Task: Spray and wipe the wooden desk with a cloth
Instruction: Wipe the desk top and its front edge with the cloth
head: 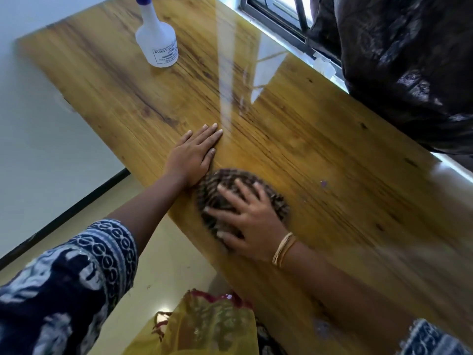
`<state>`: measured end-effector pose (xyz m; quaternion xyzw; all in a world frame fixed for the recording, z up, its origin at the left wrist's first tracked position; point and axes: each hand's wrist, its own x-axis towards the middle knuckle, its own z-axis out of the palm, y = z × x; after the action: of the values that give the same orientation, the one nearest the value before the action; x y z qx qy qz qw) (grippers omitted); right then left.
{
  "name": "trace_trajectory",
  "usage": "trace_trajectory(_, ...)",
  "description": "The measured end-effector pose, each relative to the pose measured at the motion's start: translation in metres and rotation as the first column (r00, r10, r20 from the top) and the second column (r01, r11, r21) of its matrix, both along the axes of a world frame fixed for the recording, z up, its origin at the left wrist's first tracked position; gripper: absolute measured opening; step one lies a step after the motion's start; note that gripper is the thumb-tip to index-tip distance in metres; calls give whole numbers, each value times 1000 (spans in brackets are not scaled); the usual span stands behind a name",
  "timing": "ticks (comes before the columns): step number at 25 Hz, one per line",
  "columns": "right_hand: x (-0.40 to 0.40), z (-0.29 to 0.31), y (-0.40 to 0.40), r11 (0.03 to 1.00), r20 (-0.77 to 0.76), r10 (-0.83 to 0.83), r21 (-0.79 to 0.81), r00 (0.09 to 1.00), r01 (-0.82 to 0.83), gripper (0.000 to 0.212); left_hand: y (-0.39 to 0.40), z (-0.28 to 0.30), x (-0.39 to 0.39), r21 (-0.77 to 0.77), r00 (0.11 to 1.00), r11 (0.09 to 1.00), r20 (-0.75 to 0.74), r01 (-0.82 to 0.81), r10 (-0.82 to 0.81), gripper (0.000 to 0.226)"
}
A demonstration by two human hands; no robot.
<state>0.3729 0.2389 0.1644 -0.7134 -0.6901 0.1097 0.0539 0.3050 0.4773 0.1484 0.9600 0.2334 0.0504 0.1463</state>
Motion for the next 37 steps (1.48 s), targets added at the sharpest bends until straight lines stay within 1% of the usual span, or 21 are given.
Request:
trace_trajectory(2,7,3,-13,983,25,185,-14,982,-185,55,-4,0,-2,16,1000,1000,-19,2,-2,53)
trace_trajectory(3,31,3,-14,990,45,141,7,989,-142,57,-8,-1,-5,13,1000,1000,-25,1,0,54)
trace_trajectory(5,101,1,-14,984,70,-175,31,982,173,59,-19,-2,-16,-1,1000,1000,-26,-10,10,55)
trace_trajectory(6,141,1,-18,926,94,-377,50,922,374,60,-25,-2,-22,-8,1000,1000,-23,-9,9,56)
trace_trajectory(8,213,4,-34,710,107,-703,61,703,701,65,-39,-3,-35,-5,1000,1000,-23,9,-9,57)
trace_trajectory(10,238,9,-40,437,48,-898,-11,437,899,63,-45,-3,-40,0,1000,1000,-16,19,-19,56)
trace_trajectory(11,230,9,-36,360,44,-931,-40,362,932,61,-44,-3,-40,-4,1000,1000,-12,19,-19,55)
trace_trajectory(12,211,10,-29,364,52,-929,-37,366,931,59,-43,-3,-40,-6,1000,1000,-11,16,-16,54)
trace_trajectory(14,152,4,-19,556,67,-830,26,554,831,59,-44,-3,-40,1,1000,1000,-15,13,-13,54)
trace_trajectory(16,68,1,-23,766,97,-643,58,760,640,57,-45,-5,-40,6,1000,1000,-13,19,-19,54)
trace_trajectory(19,-49,-2,-54,957,59,-289,12,956,289,56,-46,-5,-41,38,1000,999,-22,22,-21,55)
trace_trajectory(22,-28,6,-72,1000,76,7,2,997,-7,58,-49,-2,-46,52,995,994,-35,95,-93,55)
trace_trajectory(24,36,3,-77,982,76,-187,3,979,188,60,-55,-3,-54,41,991,991,-40,130,-128,54)
trace_trajectory(26,108,0,-86,833,101,-553,57,827,551,62,-60,-3,-58,59,992,991,-25,123,-122,53)
trace_trajectory(28,151,1,-90,549,84,-835,57,544,834,61,-59,-1,-57,45,993,992,-4,117,-117,52)
trace_trajectory(30,152,2,-74,300,58,-952,-16,300,954,57,-57,-1,-57,32,994,993,3,111,-111,52)
trace_trajectory(31,136,5,-62,280,43,-959,-39,281,959,57,-57,-1,-57,34,994,993,3,110,-111,52)
trace_trajectory(32,114,5,-54,339,48,-939,-25,340,940,58,-57,-1,-57,34,994,993,4,111,-111,52)
trace_trajectory(33,84,3,-49,456,65,-888,5,455,890,59,-57,-1,-57,35,994,993,6,113,-114,52)
trace_trajectory(35,12,2,-51,706,93,-707,29,701,707,60,-57,-1,-57,49,992,991,3,125,-125,52)
trace_trajectory(37,-53,1,-70,868,91,-495,0,864,497,58,-58,-1,-58,59,985,984,6,171,-171,52)
